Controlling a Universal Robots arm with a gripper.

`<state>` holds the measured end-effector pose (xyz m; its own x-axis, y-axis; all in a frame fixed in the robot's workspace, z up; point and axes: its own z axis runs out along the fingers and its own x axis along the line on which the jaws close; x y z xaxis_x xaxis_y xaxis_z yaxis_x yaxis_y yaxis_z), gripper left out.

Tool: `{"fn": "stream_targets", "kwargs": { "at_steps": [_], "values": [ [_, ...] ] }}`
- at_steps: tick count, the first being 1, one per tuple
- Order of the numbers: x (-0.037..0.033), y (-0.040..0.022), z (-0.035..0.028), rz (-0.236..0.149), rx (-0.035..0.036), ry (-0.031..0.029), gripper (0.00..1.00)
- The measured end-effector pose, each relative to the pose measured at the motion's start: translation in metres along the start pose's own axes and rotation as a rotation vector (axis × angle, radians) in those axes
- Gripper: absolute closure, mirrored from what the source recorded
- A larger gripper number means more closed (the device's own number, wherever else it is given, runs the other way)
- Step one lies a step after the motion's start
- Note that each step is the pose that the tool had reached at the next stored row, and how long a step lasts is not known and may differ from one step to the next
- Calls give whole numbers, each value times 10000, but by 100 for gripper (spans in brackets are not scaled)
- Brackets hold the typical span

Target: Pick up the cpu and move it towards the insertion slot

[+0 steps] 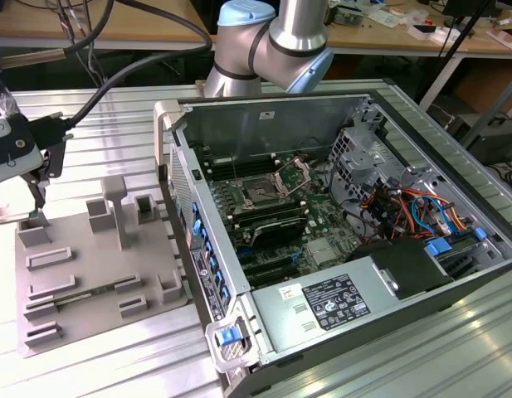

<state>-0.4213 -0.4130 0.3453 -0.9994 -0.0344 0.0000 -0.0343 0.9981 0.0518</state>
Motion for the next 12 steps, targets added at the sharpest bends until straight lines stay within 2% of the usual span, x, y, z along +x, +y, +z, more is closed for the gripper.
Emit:
{"fn": "stream_targets", "kwargs": {
  "at_steps": [12],
  "values": [
    [0, 3, -52, 0, 0, 0, 45]
  ]
}}
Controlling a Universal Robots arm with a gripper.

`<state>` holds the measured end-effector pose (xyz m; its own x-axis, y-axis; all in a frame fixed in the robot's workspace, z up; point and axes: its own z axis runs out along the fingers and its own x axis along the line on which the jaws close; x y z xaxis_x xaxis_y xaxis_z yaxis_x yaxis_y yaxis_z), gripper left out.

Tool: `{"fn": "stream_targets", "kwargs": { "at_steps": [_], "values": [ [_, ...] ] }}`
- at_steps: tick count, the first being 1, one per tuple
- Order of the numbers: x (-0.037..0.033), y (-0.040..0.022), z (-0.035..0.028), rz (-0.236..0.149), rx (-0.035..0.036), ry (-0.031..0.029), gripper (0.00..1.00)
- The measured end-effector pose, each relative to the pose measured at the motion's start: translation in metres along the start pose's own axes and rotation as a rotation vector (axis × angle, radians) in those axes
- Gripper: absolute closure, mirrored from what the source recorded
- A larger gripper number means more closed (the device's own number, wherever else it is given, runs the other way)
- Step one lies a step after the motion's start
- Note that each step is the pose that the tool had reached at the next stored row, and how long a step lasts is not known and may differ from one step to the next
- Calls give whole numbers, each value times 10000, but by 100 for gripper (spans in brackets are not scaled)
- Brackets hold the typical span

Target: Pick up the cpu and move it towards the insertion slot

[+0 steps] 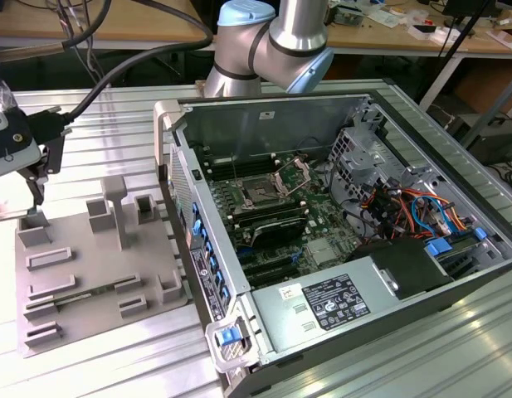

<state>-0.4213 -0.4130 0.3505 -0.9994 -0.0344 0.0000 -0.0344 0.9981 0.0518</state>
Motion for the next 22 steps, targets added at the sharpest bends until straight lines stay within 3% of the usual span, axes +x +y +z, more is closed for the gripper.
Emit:
{"fn": "stream_targets", "kwargs": {
  "at_steps": [22],
  "values": [
    [0, 5, -105, 1, 0, 0, 45]
  ]
}}
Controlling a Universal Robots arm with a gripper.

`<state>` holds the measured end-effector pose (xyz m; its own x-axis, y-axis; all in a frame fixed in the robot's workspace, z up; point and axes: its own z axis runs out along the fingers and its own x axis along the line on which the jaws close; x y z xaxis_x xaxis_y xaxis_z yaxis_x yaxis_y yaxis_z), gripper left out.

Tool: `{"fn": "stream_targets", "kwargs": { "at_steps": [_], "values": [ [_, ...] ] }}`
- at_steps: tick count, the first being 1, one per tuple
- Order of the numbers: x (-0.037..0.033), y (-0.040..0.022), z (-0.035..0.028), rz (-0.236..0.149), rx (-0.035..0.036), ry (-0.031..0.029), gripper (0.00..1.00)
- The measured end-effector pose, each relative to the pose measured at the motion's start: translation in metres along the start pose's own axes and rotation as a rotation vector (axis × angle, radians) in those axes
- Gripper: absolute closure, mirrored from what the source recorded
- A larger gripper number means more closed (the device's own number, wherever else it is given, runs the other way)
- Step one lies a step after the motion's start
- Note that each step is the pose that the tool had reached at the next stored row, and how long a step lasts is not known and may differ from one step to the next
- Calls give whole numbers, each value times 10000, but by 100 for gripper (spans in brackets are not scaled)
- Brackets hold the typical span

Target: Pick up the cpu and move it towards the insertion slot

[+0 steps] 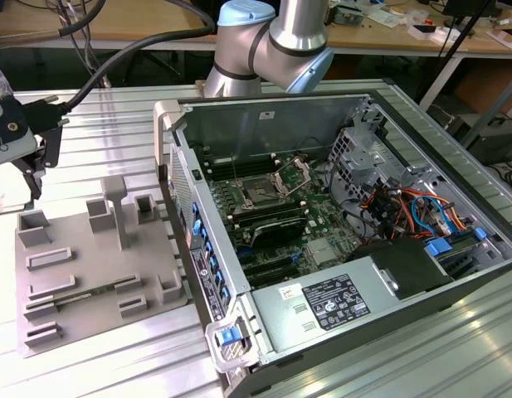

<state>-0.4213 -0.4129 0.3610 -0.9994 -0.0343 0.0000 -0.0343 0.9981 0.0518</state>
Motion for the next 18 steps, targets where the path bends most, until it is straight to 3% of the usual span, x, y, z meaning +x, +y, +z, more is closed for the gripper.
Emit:
{"fn": "stream_targets", "kwargs": {
  "at_steps": [18],
  "values": [
    [0, 3, -64, -1, 1, 0, 45]
  ]
}}
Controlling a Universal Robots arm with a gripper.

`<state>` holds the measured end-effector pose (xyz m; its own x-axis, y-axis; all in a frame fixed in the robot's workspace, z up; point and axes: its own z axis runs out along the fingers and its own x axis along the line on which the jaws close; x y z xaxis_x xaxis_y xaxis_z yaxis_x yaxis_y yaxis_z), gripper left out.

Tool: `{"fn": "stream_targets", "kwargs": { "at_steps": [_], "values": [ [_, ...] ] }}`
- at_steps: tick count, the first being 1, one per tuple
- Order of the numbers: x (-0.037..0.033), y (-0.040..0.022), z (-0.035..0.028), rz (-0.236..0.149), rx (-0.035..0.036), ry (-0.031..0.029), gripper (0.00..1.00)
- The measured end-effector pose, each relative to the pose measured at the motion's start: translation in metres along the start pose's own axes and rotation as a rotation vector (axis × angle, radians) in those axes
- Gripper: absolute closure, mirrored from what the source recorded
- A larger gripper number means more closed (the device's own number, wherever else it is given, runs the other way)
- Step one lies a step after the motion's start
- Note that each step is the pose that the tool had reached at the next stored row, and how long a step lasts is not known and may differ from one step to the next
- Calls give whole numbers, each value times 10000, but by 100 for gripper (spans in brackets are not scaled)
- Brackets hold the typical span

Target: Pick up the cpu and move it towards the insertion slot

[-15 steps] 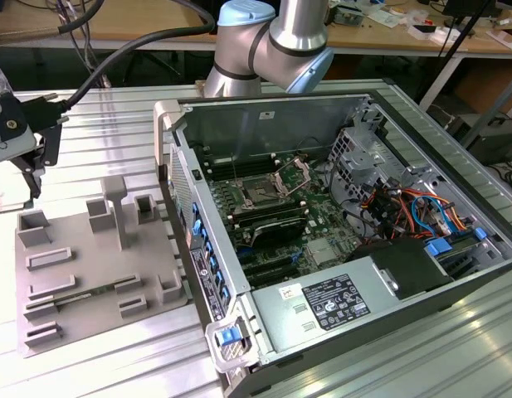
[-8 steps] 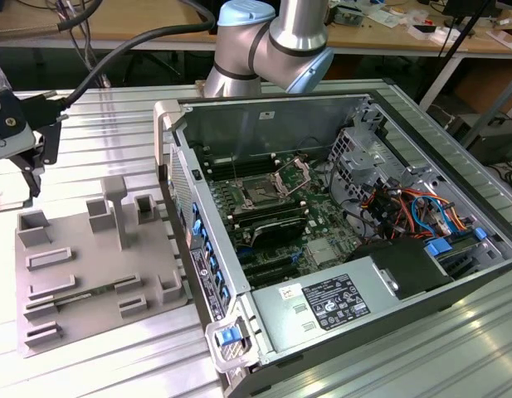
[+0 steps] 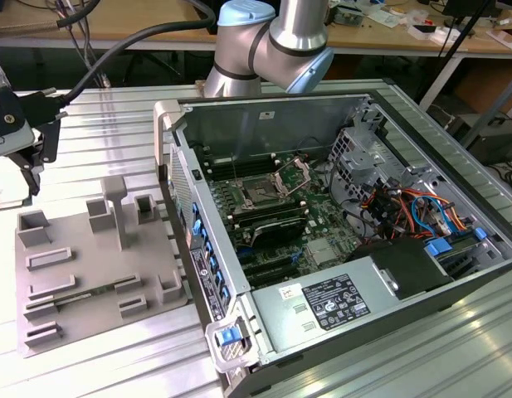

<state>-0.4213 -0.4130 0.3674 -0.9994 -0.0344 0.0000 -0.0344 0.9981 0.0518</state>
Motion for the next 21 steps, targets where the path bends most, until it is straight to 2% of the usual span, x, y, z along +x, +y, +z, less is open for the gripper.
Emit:
{"fn": "stream_targets", "kwargs": {
  "at_steps": [11, 14, 21],
  "values": [
    [0, 2, -36, 0, 0, 0, 45],
    [0, 5, -106, 0, 0, 0, 45],
    [0, 7, -129, 0, 0, 0, 45]
  ]
}}
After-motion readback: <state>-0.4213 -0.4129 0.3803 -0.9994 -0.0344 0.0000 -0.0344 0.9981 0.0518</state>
